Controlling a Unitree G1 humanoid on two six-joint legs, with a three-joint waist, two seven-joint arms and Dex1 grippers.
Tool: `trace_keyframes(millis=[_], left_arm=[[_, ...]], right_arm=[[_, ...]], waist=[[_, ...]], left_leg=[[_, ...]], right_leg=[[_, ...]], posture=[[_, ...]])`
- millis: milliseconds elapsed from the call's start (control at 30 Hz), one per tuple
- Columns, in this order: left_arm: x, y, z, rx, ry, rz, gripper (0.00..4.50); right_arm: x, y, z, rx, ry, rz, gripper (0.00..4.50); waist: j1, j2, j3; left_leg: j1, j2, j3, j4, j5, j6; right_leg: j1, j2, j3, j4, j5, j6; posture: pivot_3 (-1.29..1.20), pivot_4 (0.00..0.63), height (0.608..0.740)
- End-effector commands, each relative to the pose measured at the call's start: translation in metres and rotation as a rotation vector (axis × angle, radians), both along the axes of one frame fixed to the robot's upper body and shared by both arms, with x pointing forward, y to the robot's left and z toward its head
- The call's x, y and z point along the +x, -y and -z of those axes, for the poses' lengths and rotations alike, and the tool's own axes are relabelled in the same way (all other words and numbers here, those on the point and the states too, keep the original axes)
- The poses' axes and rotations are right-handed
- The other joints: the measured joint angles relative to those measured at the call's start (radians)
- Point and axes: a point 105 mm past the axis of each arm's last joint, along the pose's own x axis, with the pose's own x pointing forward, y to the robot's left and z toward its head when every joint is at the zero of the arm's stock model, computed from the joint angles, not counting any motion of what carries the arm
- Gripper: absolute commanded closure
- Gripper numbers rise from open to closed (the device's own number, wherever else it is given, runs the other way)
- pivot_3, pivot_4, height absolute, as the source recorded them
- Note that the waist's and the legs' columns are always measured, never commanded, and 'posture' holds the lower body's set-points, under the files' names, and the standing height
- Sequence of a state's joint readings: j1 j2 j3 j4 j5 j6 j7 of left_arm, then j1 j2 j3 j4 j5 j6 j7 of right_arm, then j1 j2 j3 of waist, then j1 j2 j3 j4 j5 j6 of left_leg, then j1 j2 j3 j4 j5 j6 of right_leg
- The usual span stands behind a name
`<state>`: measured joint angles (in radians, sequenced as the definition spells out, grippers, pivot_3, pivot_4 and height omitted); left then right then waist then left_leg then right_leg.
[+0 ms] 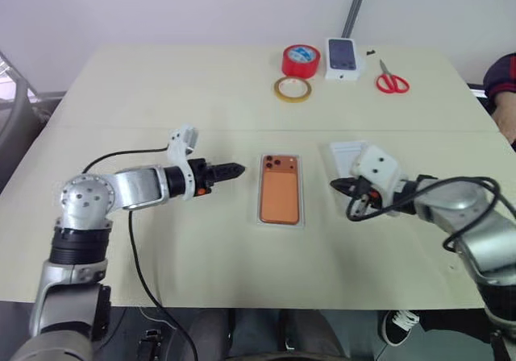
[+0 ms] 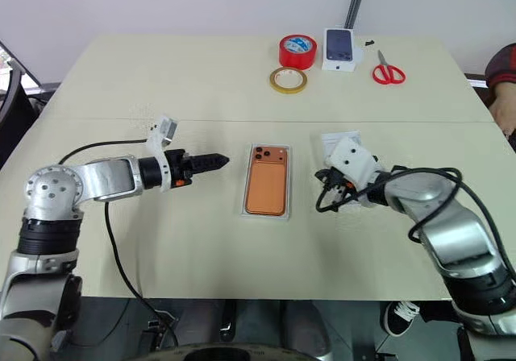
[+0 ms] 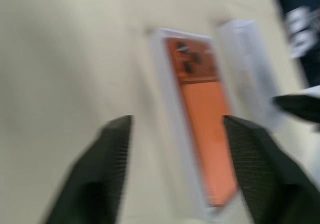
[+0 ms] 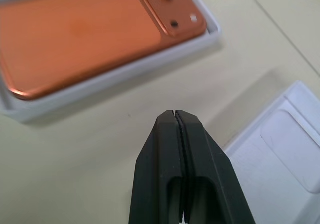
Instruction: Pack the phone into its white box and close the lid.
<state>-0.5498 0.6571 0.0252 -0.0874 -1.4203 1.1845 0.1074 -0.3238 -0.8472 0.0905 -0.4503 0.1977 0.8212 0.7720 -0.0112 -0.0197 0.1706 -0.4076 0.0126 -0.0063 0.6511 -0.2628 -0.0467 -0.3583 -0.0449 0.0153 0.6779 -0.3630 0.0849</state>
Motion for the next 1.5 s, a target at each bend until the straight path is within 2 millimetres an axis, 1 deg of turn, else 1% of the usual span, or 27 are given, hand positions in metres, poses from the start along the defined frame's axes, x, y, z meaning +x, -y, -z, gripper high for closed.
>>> trace_keyframes(millis=[33, 100, 133, 233, 300, 367, 467, 600, 667, 833, 933, 1000, 1100, 1167, 1300, 1500], left_arm=[[0.000, 0.003, 0.005, 0.150, 0.115, 0.047, 3.15], [0.000, 0.008, 0.009, 0.202, 0.164, 0.080, 4.16], [0.000, 0.014, 0.012, 0.228, 0.187, 0.106, 4.47], [-0.002, 0.030, 0.024, 0.334, 0.249, 0.209, 4.47], [0.001, 0.042, 0.030, 0.376, 0.287, 0.258, 4.47], [0.002, 0.055, 0.032, 0.379, 0.315, 0.308, 4.47], [-0.001, 0.071, 0.034, 0.372, 0.330, 0.381, 4.47], [-0.006, 0.090, 0.039, 0.368, 0.333, 0.470, 4.47], [-0.008, 0.100, 0.041, 0.365, 0.335, 0.511, 4.47], [-0.018, 0.127, 0.042, 0.335, 0.344, 0.609, 4.47], [-0.021, 0.146, 0.044, 0.315, 0.342, 0.650, 4.47], [-0.027, 0.159, 0.043, 0.284, 0.339, 0.689, 4.47], [-0.035, 0.172, 0.043, 0.258, 0.331, 0.734, 4.47], [-0.039, 0.176, 0.043, 0.248, 0.327, 0.757, 4.47], [-0.041, 0.177, 0.044, 0.242, 0.318, 0.767, 4.47], [-0.031, 0.169, 0.045, 0.256, 0.307, 0.727, 4.47]], right_arm=[[0.008, -0.004, -0.001, -0.042, 0.030, 0.021, 4.50], [0.010, -0.007, 0.005, -0.073, 0.024, 0.020, 4.50], [0.012, -0.010, 0.007, -0.080, 0.021, 0.025, 4.50], [0.014, -0.022, 0.014, -0.096, 0.021, 0.011, 4.50], [0.014, -0.031, 0.019, -0.112, 0.013, -0.008, 4.50], [0.015, -0.038, 0.023, -0.128, 0.014, -0.027, 4.50], [0.019, -0.046, 0.024, -0.123, 0.019, -0.034, 4.50], [0.019, -0.049, 0.023, -0.126, 0.020, -0.040, 4.50], [0.017, -0.045, 0.022, -0.128, 0.015, -0.036, 4.50], [0.006, -0.028, 0.023, -0.156, -0.006, -0.013, 4.50], [-0.007, -0.014, 0.026, -0.173, -0.033, 0.005, 4.50], [-0.015, -0.004, 0.028, -0.188, -0.049, 0.028, 4.50], [-0.024, 0.009, 0.030, -0.203, -0.065, 0.070, 4.50], [-0.027, 0.016, 0.030, -0.209, -0.071, 0.097, 4.50], [-0.031, 0.025, 0.029, -0.214, -0.076, 0.134, 4.50], [-0.034, 0.037, 0.027, -0.232, -0.076, 0.165, 4.50]], waist=[[0.001, 0.000, 0.000], [0.001, 0.001, 0.000], [0.002, 0.000, 0.000], [0.000, 0.001, 0.000], [0.001, 0.001, 0.000], [0.001, 0.001, 0.000], [0.000, 0.000, 0.000], [0.001, 0.001, 0.000], [0.004, 0.001, 0.000], [0.027, 0.001, 0.000], [0.033, 0.001, 0.000], [0.034, 0.001, 0.000], [0.030, 0.001, 0.000], [0.027, 0.002, 0.000], [0.023, 0.002, 0.000], [0.024, 0.002, 0.000]], left_leg=[[0.000, 0.000, 0.000, -0.001, 0.000, 0.000], [0.000, 0.000, 0.000, -0.001, 0.000, 0.000], [0.000, 0.000, 0.000, -0.001, 0.000, 0.000], [-0.001, 0.000, 0.000, -0.001, 0.000, 0.000], [-0.001, 0.000, 0.000, -0.001, 0.000, 0.000], [-0.001, 0.000, 0.000, -0.001, 0.000, 0.000], [-0.001, 0.000, 0.000, 0.000, 0.000, 0.000], [-0.001, 0.000, 0.000, 0.000, 0.000, 0.001], [-0.001, 0.000, 0.000, 0.000, -0.001, 0.002], [-0.002, -0.001, 0.000, 0.002, -0.004, 0.007], [-0.002, -0.001, -0.001, 0.003, -0.005, 0.008], [-0.002, -0.001, -0.001, 0.004, -0.005, 0.010], [-0.002, -0.001, -0.001, 0.006, -0.006, 0.010], [-0.002, -0.001, -0.001, 0.006, -0.006, 0.011], [-0.002, -0.001, -0.001, 0.006, -0.006, 0.011], [-0.002, 0.000, -0.001, 0.006, -0.006, 0.011]], right_leg=[[0.000, 0.000, 0.000, 0.000, 0.000, 0.000], [0.000, 0.000, 0.000, -0.001, 0.000, 0.000], [0.000, 0.000, 0.000, -0.001, 0.000, 0.000], [0.000, 0.000, 0.000, -0.001, 0.000, 0.000], [0.000, 0.000, 0.000, -0.001, 0.000, 0.000], [0.000, 0.000, 0.000, -0.001, 0.000, 0.000], [-0.001, 0.000, 0.000, -0.001, 0.000, 0.000], [-0.001, 0.000, 0.000, -0.001, 0.000, 0.000], [0.000, 0.000, 0.000, -0.001, 0.000, 0.000], [0.001, -0.001, -0.001, -0.001, 0.000, 0.000], [0.001, -0.002, -0.001, -0.001, 0.000, 0.000], [0.002, -0.001, -0.001, -0.001, 0.000, 0.000], [0.002, -0.001, -0.001, -0.001, 0.000, 0.000], [0.002, -0.001, -0.001, -0.001, 0.000, 0.000], [0.002, -0.001, -0.001, 0.000, 0.000, 0.000], [0.002, 0.000, -0.001, 0.000, 0.000, 0.000]], posture=[[0.00, 0.150, 0.740], [0.00, 0.150, 0.740], [0.00, 0.150, 0.740], [0.00, 0.150, 0.740], [0.00, 0.150, 0.740], [0.00, 0.150, 0.740], [0.00, 0.150, 0.740], [0.00, 0.150, 0.740], [0.00, 0.150, 0.740], [0.00, 0.150, 0.740], [0.00, 0.150, 0.740], [0.00, 0.150, 0.740], [0.00, 0.150, 0.740], [0.00, 0.150, 0.740], [0.00, 0.150, 0.740], [0.00, 0.150, 0.740]])
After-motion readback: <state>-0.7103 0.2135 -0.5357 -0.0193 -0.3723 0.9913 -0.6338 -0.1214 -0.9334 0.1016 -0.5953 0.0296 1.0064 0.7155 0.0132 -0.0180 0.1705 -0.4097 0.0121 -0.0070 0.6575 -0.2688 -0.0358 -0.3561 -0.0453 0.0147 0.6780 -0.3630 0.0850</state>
